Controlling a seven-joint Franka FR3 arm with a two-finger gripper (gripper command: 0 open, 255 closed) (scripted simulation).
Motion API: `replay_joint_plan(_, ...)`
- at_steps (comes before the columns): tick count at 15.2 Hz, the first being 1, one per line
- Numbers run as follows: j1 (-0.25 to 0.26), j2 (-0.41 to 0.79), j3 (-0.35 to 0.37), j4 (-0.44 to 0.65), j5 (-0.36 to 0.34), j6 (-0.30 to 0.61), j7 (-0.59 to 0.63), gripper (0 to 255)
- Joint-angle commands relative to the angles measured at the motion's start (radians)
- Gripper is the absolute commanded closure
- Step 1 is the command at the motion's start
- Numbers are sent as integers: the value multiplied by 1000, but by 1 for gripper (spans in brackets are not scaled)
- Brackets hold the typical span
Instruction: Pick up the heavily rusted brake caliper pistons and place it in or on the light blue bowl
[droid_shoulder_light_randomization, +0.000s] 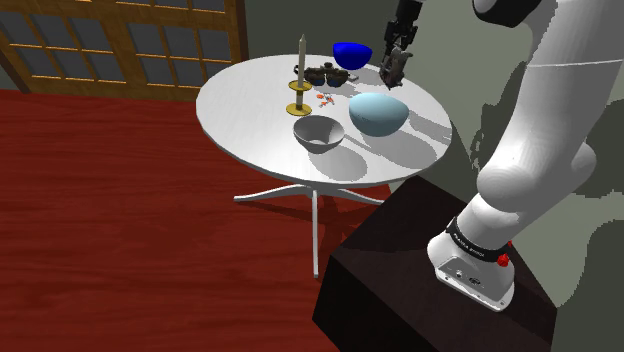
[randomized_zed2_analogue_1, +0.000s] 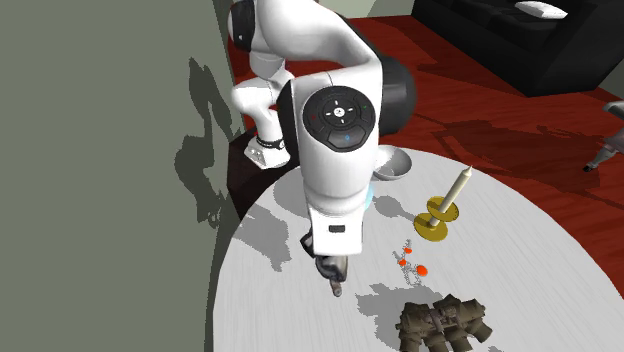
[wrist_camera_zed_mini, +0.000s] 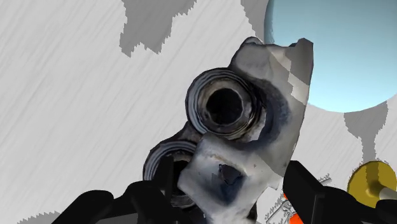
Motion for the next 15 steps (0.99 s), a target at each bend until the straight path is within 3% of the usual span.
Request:
replay_joint_plan(1,-4,7,0,39,2,-31,4,255)
replay_joint_plan(12,-36,48,0,250,17,-201,20,255)
replay_joint_plan(13,-37,49,1,255,17,-205,21,255)
replay_joint_plan(15,13,-48,0,127,-13,-166,48,255)
